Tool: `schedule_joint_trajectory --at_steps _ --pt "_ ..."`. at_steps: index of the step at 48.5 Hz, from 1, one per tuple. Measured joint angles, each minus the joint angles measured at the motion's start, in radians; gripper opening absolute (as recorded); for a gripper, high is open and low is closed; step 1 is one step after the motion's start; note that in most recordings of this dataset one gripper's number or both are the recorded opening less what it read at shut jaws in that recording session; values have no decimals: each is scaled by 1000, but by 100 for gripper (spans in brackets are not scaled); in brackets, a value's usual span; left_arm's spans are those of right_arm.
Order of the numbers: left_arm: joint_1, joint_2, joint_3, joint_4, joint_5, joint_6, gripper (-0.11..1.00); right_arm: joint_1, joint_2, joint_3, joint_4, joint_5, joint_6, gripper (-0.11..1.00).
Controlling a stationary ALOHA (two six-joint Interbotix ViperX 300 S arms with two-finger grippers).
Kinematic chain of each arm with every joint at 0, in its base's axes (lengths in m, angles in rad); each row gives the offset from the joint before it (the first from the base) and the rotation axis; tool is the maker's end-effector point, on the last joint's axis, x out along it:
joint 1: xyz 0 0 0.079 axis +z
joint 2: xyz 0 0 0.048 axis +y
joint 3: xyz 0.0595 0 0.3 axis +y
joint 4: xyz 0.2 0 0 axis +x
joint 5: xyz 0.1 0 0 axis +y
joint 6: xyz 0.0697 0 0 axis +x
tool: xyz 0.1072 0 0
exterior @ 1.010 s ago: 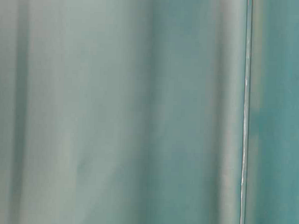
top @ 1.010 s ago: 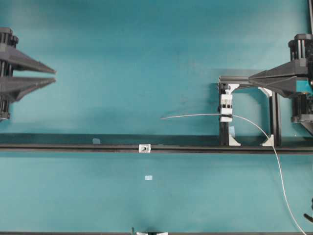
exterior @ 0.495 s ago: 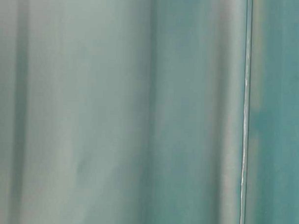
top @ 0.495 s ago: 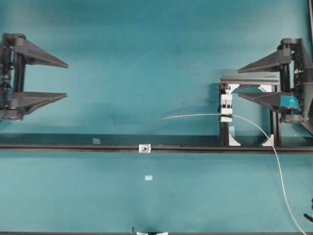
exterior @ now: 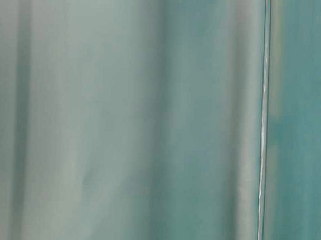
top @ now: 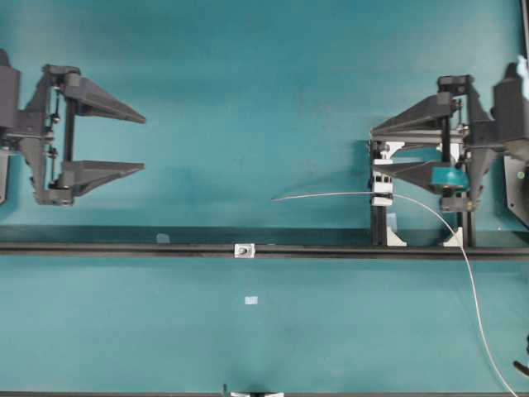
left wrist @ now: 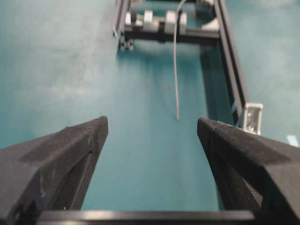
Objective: Insert the wire through the hole in the metal fitting marked with a red label. (retake)
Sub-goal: 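Move the right gripper down over the grey wire end near the fixture, then close the right gripper on the grey wire near its free end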
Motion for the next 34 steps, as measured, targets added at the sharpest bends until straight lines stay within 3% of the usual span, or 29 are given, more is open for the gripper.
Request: schedule_joint_trajectory --at_steps 34 --pt "5 362 -137 0 -2 2 55 17 308 -110 -3 34 29 70"
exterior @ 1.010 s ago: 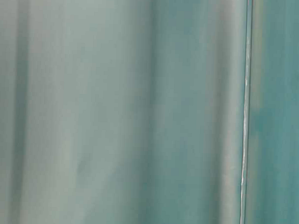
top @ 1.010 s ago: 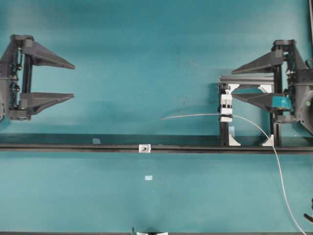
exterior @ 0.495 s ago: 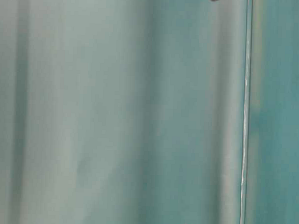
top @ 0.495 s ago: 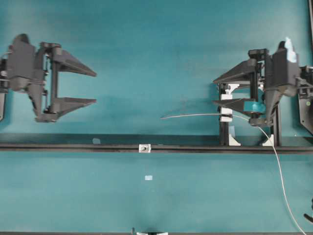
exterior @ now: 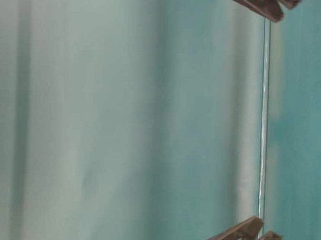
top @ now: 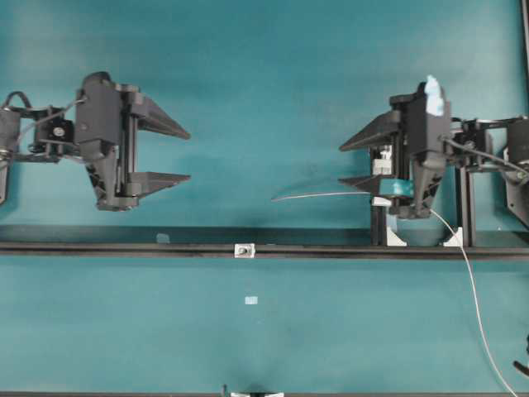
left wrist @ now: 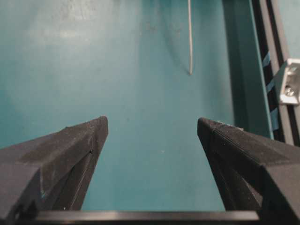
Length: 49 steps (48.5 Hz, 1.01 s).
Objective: Insert the wire through the hole in the metal fitting marked with a red label. (retake)
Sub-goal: 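Close the right gripper on the grey wire near its free end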
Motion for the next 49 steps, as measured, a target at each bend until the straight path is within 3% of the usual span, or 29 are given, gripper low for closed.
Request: schedule_joint_trajectory --at_steps 32,49 --pt "0 84 -18 0 -46 2 55 20 218 -103 0 -2 0 70" --pt "0 89 -18 0 -48 2 54 20 270 -127 0 -25 0 70"
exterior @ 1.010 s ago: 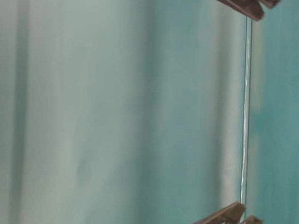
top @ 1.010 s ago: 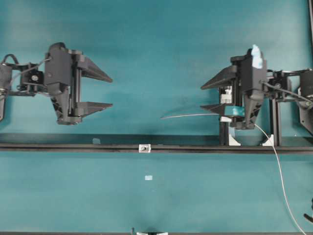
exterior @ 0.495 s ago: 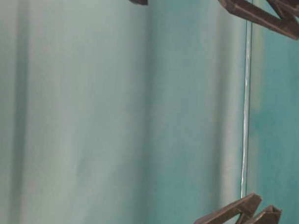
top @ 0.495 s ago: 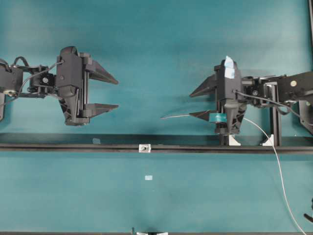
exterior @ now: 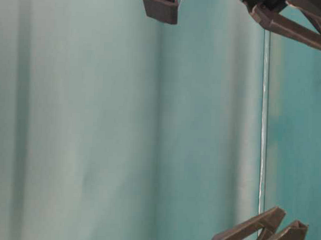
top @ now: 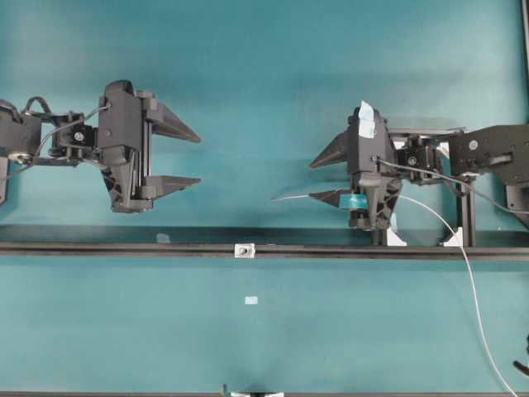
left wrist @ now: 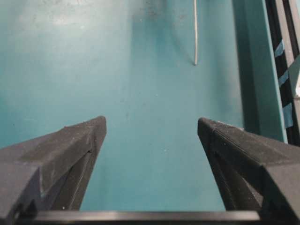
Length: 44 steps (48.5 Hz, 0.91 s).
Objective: Insert the wire through the hole in the metal fitting marked with a red label. (retake)
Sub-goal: 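Close the right gripper on the grey wire near its free end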
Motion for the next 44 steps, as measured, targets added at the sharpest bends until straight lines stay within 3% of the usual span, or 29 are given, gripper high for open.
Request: schedule_joint_trajectory --at_steps 44 --pt "0 0 0 2 -8 0 54 0 86 -35 0 -26 2 70"
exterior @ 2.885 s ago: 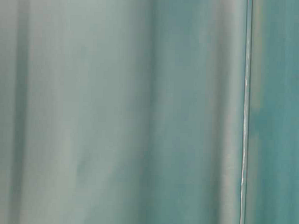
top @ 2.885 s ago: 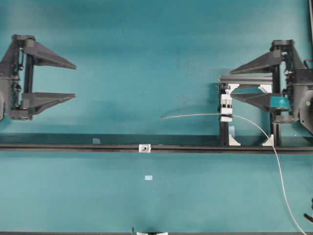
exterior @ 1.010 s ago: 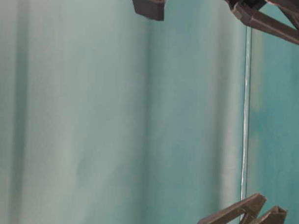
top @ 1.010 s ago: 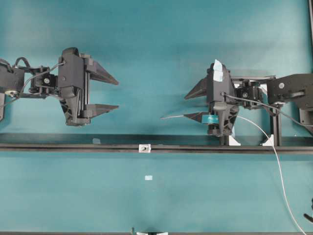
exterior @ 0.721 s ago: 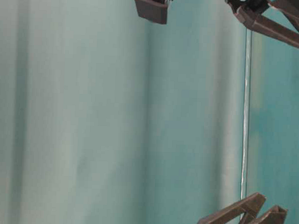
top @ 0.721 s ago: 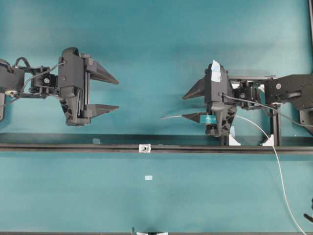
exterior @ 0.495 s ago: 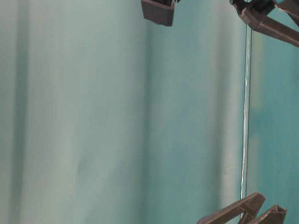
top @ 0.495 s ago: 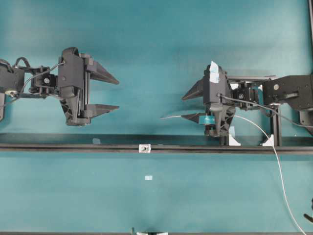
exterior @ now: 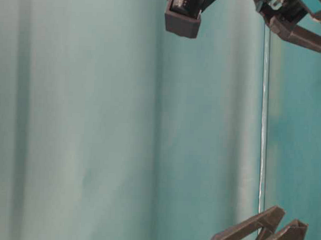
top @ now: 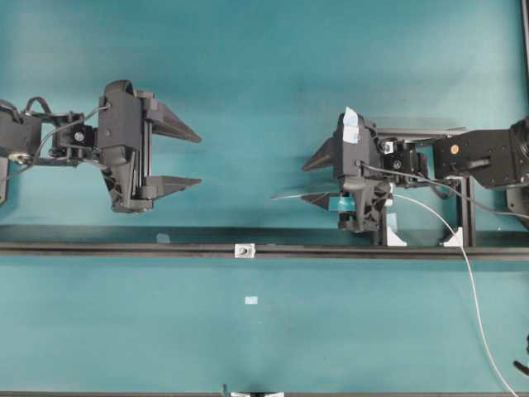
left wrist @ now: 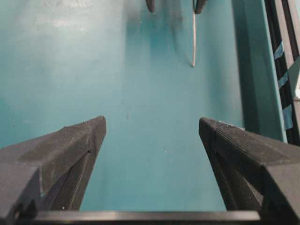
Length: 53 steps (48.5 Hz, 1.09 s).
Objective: Insert the wire through the hole in the metal fitting marked with a red label. (retake)
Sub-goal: 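Close the right gripper on the grey wire near its free end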
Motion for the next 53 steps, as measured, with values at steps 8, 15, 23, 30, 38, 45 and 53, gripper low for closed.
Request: schedule_joint_trajectory --at_steps 8,15,23,30,38,45,53 --pt "0 2 0 -2 0 0 54 -2 2 -2 0 0 0 70" --pt "0 2 0 -2 0 0 54 0 0 -2 0 0 0 69" --pt "0 2 0 -2 0 -3 54 0 2 -2 2 0 3 56" --pt "0 0 0 -2 0 -5 54 0 2 -5 2 -2 14 23" --pt "0 2 0 0 0 -5 54 0 2 -5 2 -3 14 3" --pt "0 0 0 -2 -2 -5 54 6 0 -6 2 -25 15 3" --pt "0 2 0 -2 0 -6 54 5 2 -6 2 -40 15 3"
